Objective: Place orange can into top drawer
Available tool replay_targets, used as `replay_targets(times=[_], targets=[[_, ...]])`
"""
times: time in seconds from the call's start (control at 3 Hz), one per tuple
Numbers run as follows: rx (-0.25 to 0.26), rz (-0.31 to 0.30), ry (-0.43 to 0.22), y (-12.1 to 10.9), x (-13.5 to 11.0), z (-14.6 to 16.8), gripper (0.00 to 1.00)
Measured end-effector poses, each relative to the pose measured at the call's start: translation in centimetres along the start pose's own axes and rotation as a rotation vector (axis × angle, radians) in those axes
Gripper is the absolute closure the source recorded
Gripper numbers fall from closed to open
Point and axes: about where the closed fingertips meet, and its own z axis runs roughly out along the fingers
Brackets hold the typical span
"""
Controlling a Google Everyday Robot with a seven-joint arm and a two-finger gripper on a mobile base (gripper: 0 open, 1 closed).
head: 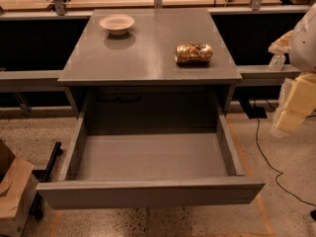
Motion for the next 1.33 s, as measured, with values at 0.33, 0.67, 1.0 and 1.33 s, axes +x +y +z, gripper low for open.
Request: replay_targets(times=[0.33, 0.67, 1.0, 1.33], targets=[[0.0, 0.0, 0.0, 0.0, 0.0, 0.0, 0.0], [0.02, 0.01, -0.056, -1.7, -0.6, 1.0, 0.0], [0.021, 0.01, -0.056, -1.7, -0.6, 1.0, 0.0], [0.056, 0.021, -0.141, -3.7, -1.5, 1.8, 0.0]])
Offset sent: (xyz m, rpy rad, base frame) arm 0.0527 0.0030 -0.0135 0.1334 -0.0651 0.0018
